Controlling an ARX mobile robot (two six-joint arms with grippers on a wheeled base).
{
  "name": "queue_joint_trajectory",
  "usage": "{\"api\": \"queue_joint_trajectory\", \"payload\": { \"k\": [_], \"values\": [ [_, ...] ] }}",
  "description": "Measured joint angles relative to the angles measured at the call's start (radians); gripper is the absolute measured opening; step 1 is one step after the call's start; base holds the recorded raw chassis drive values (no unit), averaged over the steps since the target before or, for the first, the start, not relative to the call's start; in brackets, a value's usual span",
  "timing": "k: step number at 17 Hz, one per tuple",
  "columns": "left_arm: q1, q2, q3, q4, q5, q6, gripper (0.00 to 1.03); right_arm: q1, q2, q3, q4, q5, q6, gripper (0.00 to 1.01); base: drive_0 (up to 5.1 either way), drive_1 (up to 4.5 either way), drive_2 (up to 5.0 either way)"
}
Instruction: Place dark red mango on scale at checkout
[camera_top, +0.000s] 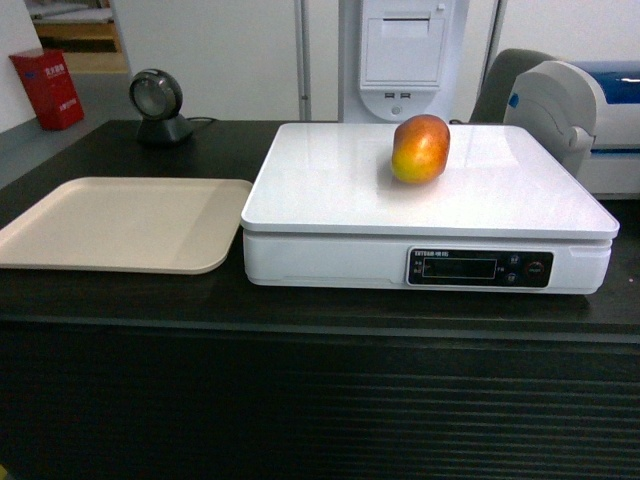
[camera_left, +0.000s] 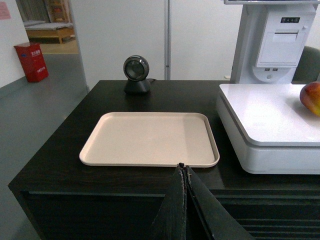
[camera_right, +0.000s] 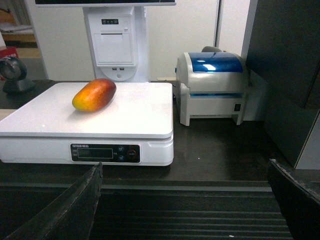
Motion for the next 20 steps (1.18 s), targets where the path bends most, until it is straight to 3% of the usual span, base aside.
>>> {"api": "queue_joint_trajectory", "payload": {
  "k": [12, 13, 19, 20],
  "values": [
    [0.000, -0.261, -0.054, -0.192, 0.000, 0.000, 0.02, 0.000, 0.000, 0.000, 0.000, 0.000, 0.000, 0.98, 0.0, 0.00, 0.0],
    [0.000, -0.354, -0.053, -0.340, 0.001, 0.000, 0.02, 0.000, 0.000, 0.000, 0.000, 0.000, 0.000, 0.98, 0.0, 0.00, 0.0],
    [0.000, -0.419, -0.053, -0.367, 0.001, 0.001, 0.02, 0.000, 0.000, 0.000, 0.000, 0.000, 0.000, 0.98, 0.0, 0.00, 0.0],
    [0.000, -0.419, -0.053, -0.367, 0.001, 0.000, 0.10, 0.000, 0.000, 0.000, 0.000, 0.000, 0.000, 0.98, 0.0, 0.00, 0.0]
  ]
}}
